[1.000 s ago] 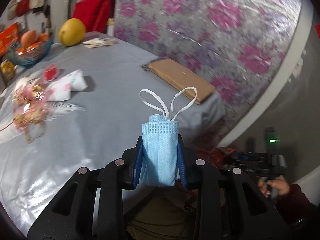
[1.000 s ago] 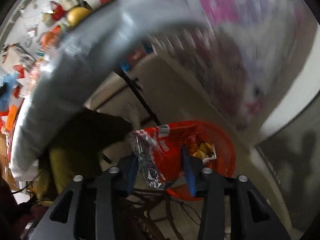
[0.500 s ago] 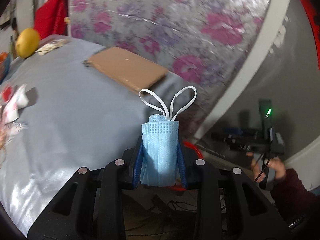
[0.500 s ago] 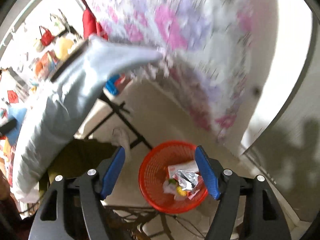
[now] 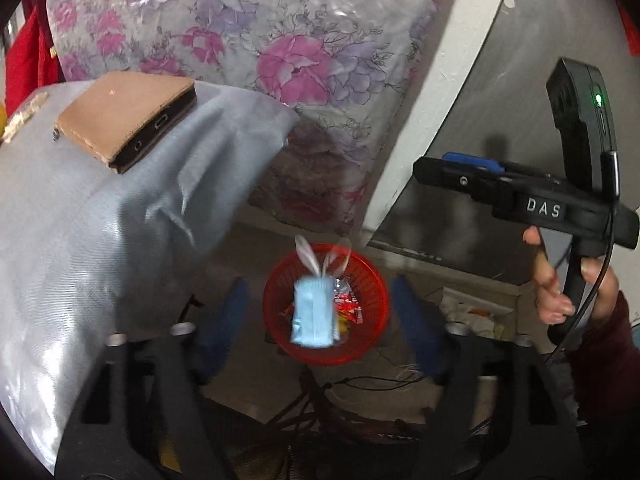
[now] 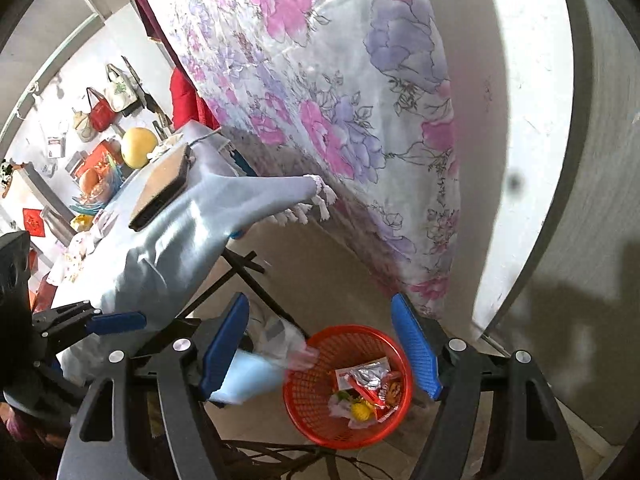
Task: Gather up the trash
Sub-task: 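Carry mask and chip bag over the red wastebasket and open both grippers, then move both tools back over the table toward the pink plastic bag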
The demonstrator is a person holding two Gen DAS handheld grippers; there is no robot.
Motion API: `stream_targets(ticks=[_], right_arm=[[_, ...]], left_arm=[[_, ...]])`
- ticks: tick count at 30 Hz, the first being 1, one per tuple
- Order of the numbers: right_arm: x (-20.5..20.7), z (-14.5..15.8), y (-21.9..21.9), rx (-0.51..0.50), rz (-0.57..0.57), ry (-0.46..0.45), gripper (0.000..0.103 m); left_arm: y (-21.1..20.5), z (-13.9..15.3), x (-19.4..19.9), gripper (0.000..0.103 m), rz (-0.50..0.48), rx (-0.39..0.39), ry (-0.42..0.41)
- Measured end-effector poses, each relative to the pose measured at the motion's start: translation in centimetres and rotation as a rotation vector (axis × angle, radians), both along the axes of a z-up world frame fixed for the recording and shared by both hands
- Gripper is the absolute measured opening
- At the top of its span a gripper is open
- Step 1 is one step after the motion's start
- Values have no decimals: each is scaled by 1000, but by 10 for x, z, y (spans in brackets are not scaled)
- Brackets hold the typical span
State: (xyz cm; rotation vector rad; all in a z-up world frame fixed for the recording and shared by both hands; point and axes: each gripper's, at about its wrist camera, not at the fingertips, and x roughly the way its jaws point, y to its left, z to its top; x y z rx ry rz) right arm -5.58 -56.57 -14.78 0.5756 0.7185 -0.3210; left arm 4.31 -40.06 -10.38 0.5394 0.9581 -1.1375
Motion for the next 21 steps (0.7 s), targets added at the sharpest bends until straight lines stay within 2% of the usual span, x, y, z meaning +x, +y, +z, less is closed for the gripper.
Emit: stream_targets(ticks=[3, 8, 20, 21], right_arm=[[3, 1, 4, 9, 20, -15, 73], [8, 8, 15, 13, 54, -35, 73], [40, 34, 67, -27, 188, -81, 79], [43, 35, 72, -29, 198, -82, 82]], left_arm=[[8, 6, 2, 84, 20, -9, -31], [31, 19, 22, 89, 123, -40, -64], [117, 49, 77, 92, 386, -127, -119], [123, 50, 80, 93, 404, -131, -120]])
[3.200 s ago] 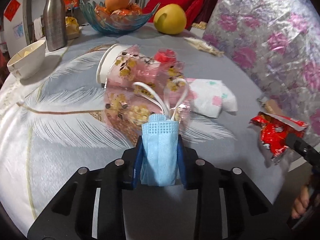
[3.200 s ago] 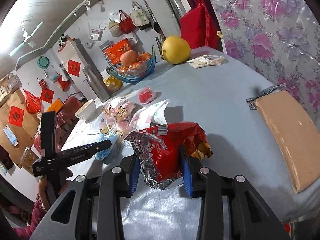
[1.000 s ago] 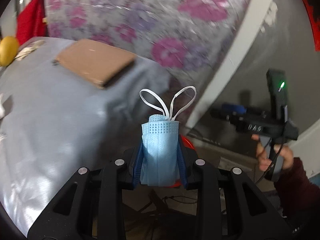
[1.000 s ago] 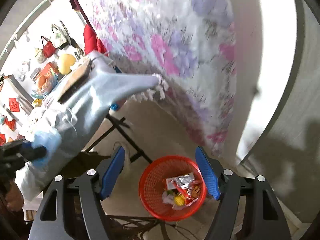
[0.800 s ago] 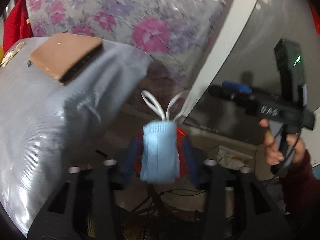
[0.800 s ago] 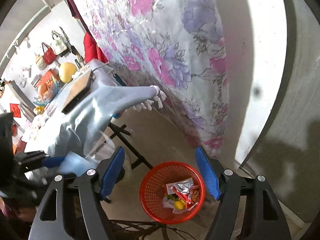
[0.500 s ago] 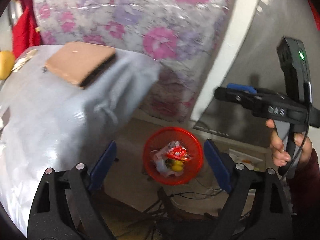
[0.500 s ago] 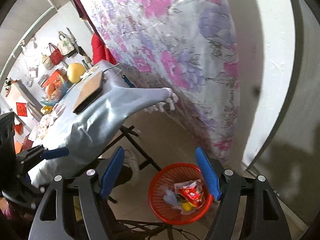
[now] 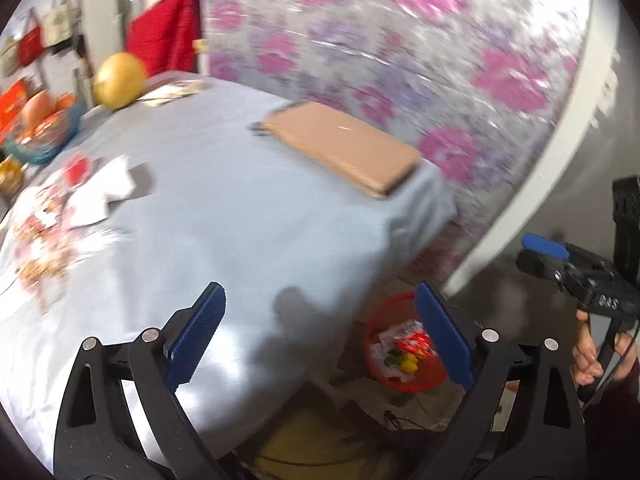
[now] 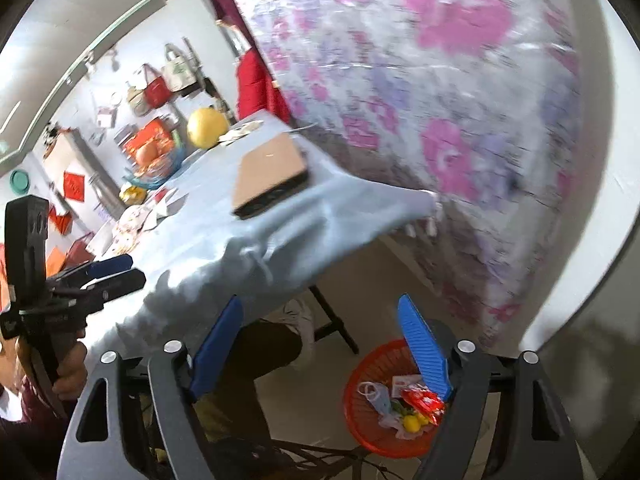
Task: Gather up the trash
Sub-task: 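Move both tools back over the table toward the pink plastic bag, then close the left gripper on the pink floral plastic bag while the right grasps the white napkin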
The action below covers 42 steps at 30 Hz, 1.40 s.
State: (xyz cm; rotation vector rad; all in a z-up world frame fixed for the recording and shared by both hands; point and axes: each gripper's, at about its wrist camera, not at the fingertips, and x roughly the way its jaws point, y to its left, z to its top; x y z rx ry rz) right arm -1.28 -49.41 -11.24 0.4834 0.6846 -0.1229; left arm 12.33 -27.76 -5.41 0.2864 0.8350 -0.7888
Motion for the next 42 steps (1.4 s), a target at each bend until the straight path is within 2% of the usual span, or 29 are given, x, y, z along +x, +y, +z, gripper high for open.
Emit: stream_targets(ticks=[2, 8, 14, 19, 24, 31, 33, 37, 42], right_arm=[[9, 2, 12, 10, 31, -7, 86], [43, 9, 51, 46, 132, -25, 88], [80, 19, 91, 31, 223, -26, 89], [113, 21, 119, 31, 281, -16, 89], [135, 22, 139, 31, 317, -7, 89], [155, 27, 152, -5, 324, 4, 89], [159, 27, 152, 1, 323, 14, 90], [170, 28, 154, -6, 321, 24, 90], [189, 32, 164, -14, 340, 17, 90]], left_arm=[[20, 2, 10, 94, 49, -14, 2], [82, 3, 36, 96, 193, -29, 0], [151, 0, 69, 96, 355, -51, 11], [187, -2, 96, 96, 446, -69, 31], [190, -1, 126, 96, 469, -47, 33], [171, 2, 180, 96, 460, -34, 29], [164, 0, 195, 96, 464, -9, 18], [156, -10, 220, 96, 494, 103, -37], [167, -21, 223, 96, 484, 189, -88]])
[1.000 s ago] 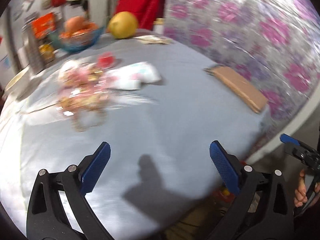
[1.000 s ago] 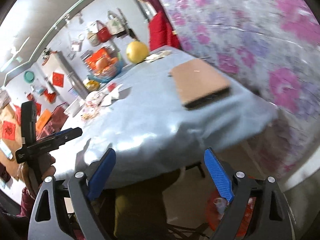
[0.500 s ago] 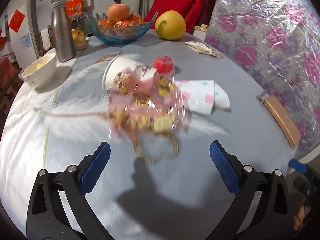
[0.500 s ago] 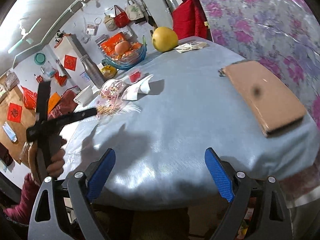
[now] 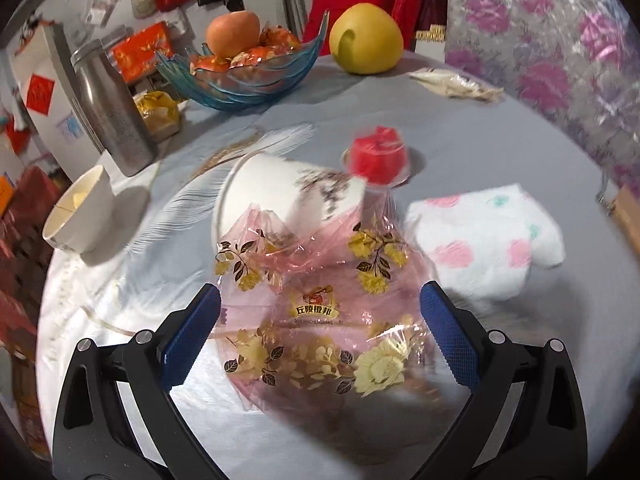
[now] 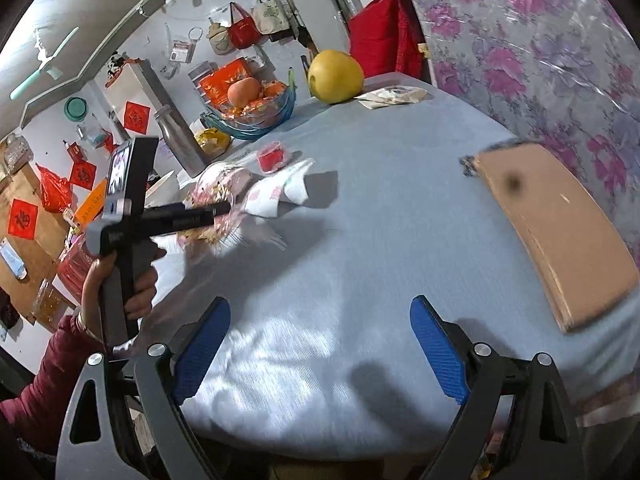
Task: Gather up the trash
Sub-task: 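Close the left gripper on the pink floral plastic bag while the right grasps the white napkin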
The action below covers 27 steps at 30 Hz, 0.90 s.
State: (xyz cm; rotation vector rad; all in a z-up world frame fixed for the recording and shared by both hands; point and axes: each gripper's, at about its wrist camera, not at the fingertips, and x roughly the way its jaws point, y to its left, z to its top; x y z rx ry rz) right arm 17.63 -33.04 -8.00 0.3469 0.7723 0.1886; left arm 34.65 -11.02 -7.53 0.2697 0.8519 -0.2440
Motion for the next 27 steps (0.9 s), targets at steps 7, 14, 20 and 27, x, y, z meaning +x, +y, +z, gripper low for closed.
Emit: stream_targets(ticks=[7, 14, 20, 27], right_arm=[[56, 1, 26, -18, 63, 11, 90], [115, 1, 51, -84, 60, 9, 90], [167, -5, 63, -121, 31, 42, 90], [187, -14, 86, -186, 49, 62, 90]], left_arm=[[38, -5, -10, 96, -5, -51, -5], [50, -8, -4, 96, 36, -119, 44], [49, -12, 0, 96, 36, -118, 76], [48, -17, 5, 96, 46, -102, 108]])
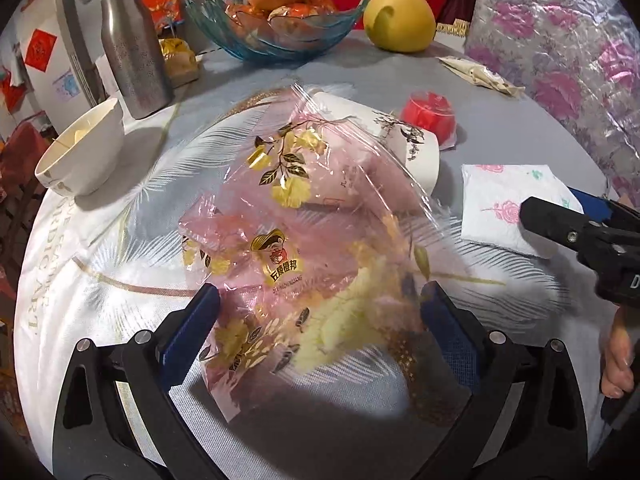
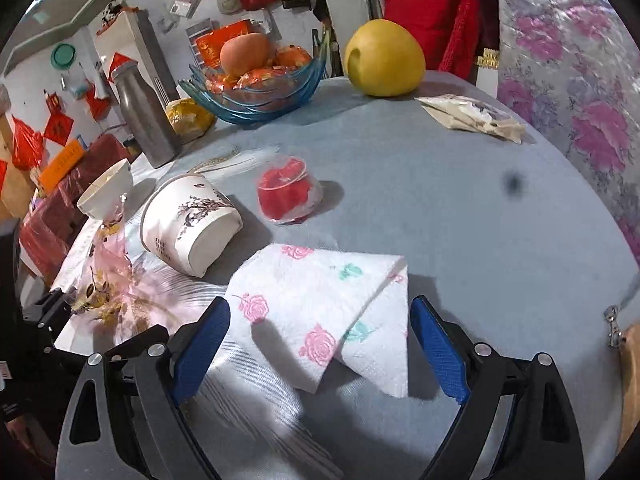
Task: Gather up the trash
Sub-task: 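Close the left gripper on the pink floral plastic bag while the right grasps the white napkin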
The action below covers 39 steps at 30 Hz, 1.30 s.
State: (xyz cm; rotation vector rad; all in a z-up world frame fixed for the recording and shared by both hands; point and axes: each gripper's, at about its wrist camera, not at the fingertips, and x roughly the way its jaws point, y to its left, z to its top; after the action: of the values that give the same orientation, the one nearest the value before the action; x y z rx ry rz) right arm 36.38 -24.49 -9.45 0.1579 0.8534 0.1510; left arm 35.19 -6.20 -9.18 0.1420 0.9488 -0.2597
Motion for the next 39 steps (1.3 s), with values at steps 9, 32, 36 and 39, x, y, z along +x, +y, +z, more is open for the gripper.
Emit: stream_targets(ticks=[9, 32, 36, 39], right_arm=[[4, -4, 1, 33, 39, 21, 63], [7, -7, 2, 100, 101, 43, 28], [7, -7, 2, 112, 119, 43, 33], [6, -7, 7, 103, 150, 38, 44]], left_arm=[[-1, 0, -2, 96, 6, 2, -2], [-8, 12, -18, 96, 6, 75, -133], [-8, 12, -19, 96, 5, 74, -135], [-8, 12, -20, 96, 4, 73, -134]])
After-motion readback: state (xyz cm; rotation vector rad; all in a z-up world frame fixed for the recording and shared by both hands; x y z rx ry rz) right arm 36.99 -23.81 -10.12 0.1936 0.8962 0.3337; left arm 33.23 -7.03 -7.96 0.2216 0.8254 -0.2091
